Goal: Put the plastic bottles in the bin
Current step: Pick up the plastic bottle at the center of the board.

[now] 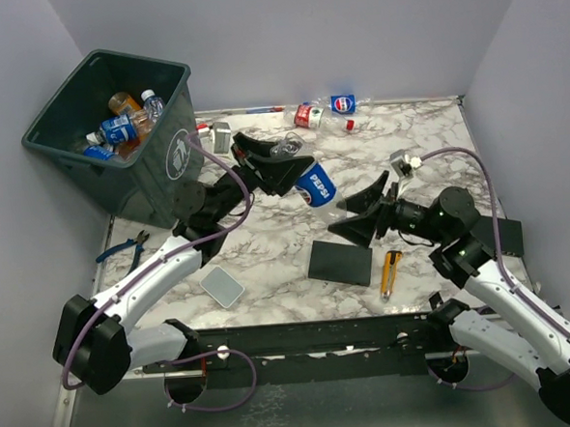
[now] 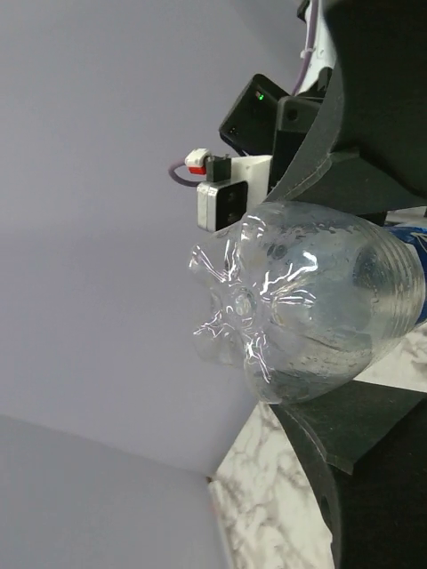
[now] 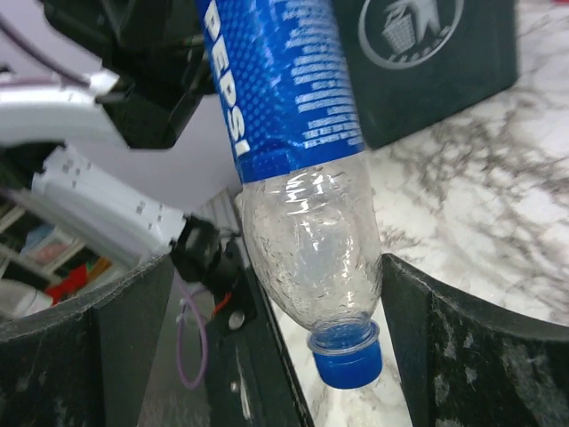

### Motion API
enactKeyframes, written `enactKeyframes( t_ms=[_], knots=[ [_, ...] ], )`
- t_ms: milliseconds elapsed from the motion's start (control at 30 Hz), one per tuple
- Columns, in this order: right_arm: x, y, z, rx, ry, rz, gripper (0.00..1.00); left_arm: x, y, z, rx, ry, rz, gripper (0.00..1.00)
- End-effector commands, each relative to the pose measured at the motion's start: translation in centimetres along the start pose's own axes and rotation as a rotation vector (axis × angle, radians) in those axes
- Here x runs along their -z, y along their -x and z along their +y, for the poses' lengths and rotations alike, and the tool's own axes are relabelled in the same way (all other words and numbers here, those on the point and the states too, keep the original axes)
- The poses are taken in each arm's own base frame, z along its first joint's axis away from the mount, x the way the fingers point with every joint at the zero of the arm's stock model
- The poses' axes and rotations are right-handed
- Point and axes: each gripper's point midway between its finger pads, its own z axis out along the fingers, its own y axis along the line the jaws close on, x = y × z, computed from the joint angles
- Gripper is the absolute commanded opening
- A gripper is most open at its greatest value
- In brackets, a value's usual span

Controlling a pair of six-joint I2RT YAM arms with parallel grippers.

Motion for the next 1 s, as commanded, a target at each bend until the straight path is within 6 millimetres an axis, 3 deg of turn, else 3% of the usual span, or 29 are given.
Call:
enactKeyframes(
  t_ms=[0,67,167,267,433,500,700,867,967],
  knots=[
    [0.6,5.2,1.0,-0.144,-0.124,-0.131,1.0,-1.0,5.1,-1.3,-0.461,-0.003,-0.084,0.24],
    [1.1,7.0,1.2,-0.195,-0.171,-0.196,1.0,-0.9,5.0,-1.1,-0.668,-0.007,-0.059,0.22],
    [1.5,8.6,0.8,-0.264,-0.224,-0.278,1.0,0.1,2.1,-2.5,-1.082,-0.111,-0.009,0.19],
    [1.0,8.8,0.0,-0.347,-0.257,-0.28,1.0,1.4,-1.7,-1.9,-1.461,-0.197,0.127,0.12],
    [-1.8,7.4,-0.5,-0.464,-0.205,-0.134,1.0,3.9,-7.4,-0.9,-1.842,-0.293,0.379,0.04],
    [-2.5,6.9,-0.9,-0.517,-0.175,-0.096,1.0,4.9,-8.9,-1.2,-1.931,-0.342,0.441,0.0],
    [-2.9,4.4,-2.6,-0.642,-0.082,-0.013,1.0,7.7,-11.8,-2.0,-2.142,-0.512,0.604,0.0],
    [-4.0,2.5,-2.6,-0.689,0.036,0.121,1.0,10.3,-15.3,-2.8,-2.192,-0.716,0.726,0.0],
    [-4.4,2.3,-2.5,-0.665,0.09,0.163,1.0,11.1,-16.5,-3.5,-2.194,-0.79,0.751,0.0]
  ],
)
